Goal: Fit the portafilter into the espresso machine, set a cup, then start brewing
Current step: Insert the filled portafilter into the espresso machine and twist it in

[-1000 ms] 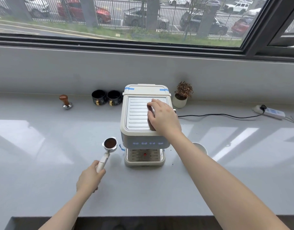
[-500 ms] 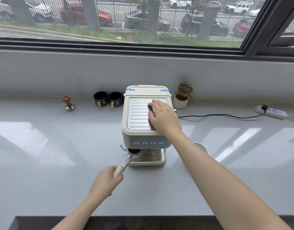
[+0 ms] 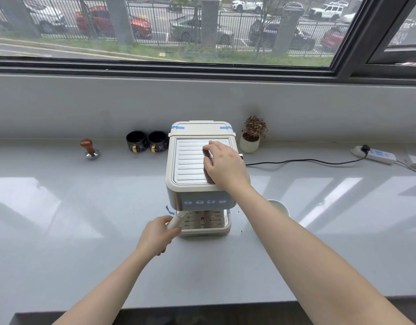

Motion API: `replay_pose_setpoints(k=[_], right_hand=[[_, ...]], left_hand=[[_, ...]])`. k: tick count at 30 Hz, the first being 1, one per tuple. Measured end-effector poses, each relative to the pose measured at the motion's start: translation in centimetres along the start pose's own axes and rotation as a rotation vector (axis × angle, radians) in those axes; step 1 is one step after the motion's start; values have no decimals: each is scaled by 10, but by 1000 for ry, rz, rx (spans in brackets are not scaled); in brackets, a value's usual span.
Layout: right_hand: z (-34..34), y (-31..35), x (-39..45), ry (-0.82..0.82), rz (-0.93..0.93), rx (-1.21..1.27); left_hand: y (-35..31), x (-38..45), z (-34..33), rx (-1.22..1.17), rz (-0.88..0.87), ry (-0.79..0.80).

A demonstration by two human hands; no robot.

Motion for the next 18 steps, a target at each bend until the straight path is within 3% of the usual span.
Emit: replay_pose_setpoints(k=[18], right_hand=[[1,-1,-1,-33,-21,9]], left_hand=[[-16,33,18,106,-143,80]])
Point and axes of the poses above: each hand's wrist, its own x-axis towards the middle knuckle, its own z-axis out of the back of the hand, y = z × x, the point moved 5 cm from there along x, towards the middle knuckle, and after that the axes turned 9 degrees about z, right-handed, at the moved point
